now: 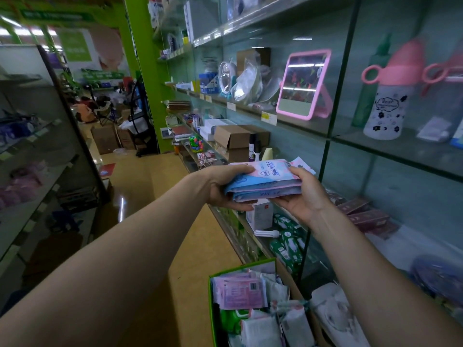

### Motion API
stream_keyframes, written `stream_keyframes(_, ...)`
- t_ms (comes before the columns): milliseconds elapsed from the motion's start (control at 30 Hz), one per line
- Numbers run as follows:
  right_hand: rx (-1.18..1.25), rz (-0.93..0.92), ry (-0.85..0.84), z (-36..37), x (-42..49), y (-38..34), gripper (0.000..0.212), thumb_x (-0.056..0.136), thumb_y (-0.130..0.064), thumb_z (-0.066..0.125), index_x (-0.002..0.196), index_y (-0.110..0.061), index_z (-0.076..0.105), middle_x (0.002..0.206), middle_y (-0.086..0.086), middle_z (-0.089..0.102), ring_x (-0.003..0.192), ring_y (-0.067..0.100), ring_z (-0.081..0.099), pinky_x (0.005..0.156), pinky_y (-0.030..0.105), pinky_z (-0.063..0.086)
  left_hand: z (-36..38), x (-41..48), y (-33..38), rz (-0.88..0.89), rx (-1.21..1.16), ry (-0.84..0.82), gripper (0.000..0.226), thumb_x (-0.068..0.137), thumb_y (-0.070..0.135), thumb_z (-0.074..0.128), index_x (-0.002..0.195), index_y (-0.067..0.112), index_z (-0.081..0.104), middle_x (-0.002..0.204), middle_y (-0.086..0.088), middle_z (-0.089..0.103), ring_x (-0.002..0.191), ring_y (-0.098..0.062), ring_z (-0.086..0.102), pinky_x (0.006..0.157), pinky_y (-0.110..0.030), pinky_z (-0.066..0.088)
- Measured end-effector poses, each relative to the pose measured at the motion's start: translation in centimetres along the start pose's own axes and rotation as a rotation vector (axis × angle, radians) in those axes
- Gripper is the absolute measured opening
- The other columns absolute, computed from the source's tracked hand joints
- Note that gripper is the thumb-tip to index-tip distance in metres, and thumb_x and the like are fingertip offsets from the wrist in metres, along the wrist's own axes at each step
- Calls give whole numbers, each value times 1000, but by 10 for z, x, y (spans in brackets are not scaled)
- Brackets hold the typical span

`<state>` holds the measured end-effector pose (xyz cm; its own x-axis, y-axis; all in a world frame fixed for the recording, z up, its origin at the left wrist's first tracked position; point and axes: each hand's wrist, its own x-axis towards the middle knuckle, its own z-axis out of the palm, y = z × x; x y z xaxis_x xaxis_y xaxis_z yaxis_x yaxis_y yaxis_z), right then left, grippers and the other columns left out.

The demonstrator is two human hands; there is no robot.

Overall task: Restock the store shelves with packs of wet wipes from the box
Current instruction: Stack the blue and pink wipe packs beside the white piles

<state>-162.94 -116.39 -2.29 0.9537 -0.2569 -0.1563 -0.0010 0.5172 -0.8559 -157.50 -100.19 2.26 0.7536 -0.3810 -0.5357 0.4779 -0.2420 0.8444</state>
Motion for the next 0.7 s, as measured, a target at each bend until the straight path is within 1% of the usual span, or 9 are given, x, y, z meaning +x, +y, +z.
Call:
stream_keyframes(67, -103, 30, 33, 1, 3, -4, 20, 97, -23, 47, 107, -11, 60, 94, 12, 69, 83, 26, 66, 71, 44, 57, -1, 0, 2, 1, 5, 30, 34, 86, 34, 69, 104, 7, 56, 91, -14, 68, 77, -24, 66, 62, -44, 58)
stream_keyframes(167, -278, 50, 60, 11, 8, -8, 28, 96, -25, 50, 122, -15, 54, 102, 11, 67, 77, 23, 67, 53, 34, 57, -9, -3, 8, 9, 41, 107, 40, 84, 35, 72, 110, 8, 57, 93, -12, 68, 77, -23, 66, 60, -39, 59)
stream_keyframes(267, -368, 6, 49, 33, 10, -8, 35, 96, -27, 54, 129, -21, 44, 101, 7, 59, 70, 22, 65, 45, 30, 55, -22, -11, 12, 33, 60, 196, 41, 84, 37, 72, 109, 8, 58, 91, -10, 68, 72, -20, 65, 59, -31, 58)
stream_keyframes(300, -394, -4, 37, 42, 10, -8, 39, 95, -26, 55, 131, -23, 40, 104, 7, 58, 70, 22, 65, 44, 29, 55, -27, -14, 12, 40, 67, 231, 38, 84, 38, 71, 104, 8, 58, 87, -9, 67, 70, -19, 64, 61, -30, 58)
stream_keyframes(367, -436, -6, 2, 60, 12, -5, 50, 95, -25, 57, 140, -24, 34, 123, 10, 54, 72, 25, 65, 42, 28, 54, -37, -22, 13, 66, 97, 316, 34, 86, 39, 69, 96, 8, 57, 84, -9, 63, 68, -18, 61, 66, -28, 55)
stream_keyframes(433, -464, -5, -37, 78, 14, -2, 58, 95, -24, 56, 145, -27, 29, 137, 10, 47, 76, 26, 66, 43, 29, 54, -51, -30, 13, 78, 127, 383, 34, 87, 39, 68, 99, 9, 56, 87, -9, 62, 70, -18, 60, 66, -28, 54)
stream_keyframes(567, -533, -41, -142, 117, 16, 5, 62, 96, -23, 54, 149, -25, 23, 138, 0, 40, 85, 24, 64, 51, 33, 56, -86, -52, 17, 51, 119, 460, 37, 85, 39, 70, 102, 9, 54, 89, -9, 60, 69, -18, 59, 55, -27, 54)
stream_keyframes(633, -571, -33, -191, 140, 17, 6, 64, 94, -26, 56, 149, -27, 23, 133, -2, 39, 80, 22, 65, 51, 34, 57, -104, -65, 20, 58, 113, 503, 35, 86, 38, 69, 95, 8, 53, 85, -9, 58, 68, -18, 58, 58, -27, 53)
stream_keyframes(700, -606, -32, -235, 166, 18, 8, 65, 92, -29, 59, 147, -29, 25, 134, 0, 42, 77, 24, 66, 49, 34, 56, -125, -81, 23, 78, 106, 556, 34, 87, 37, 69, 92, 8, 52, 85, -10, 57, 69, -19, 59, 63, -27, 53)
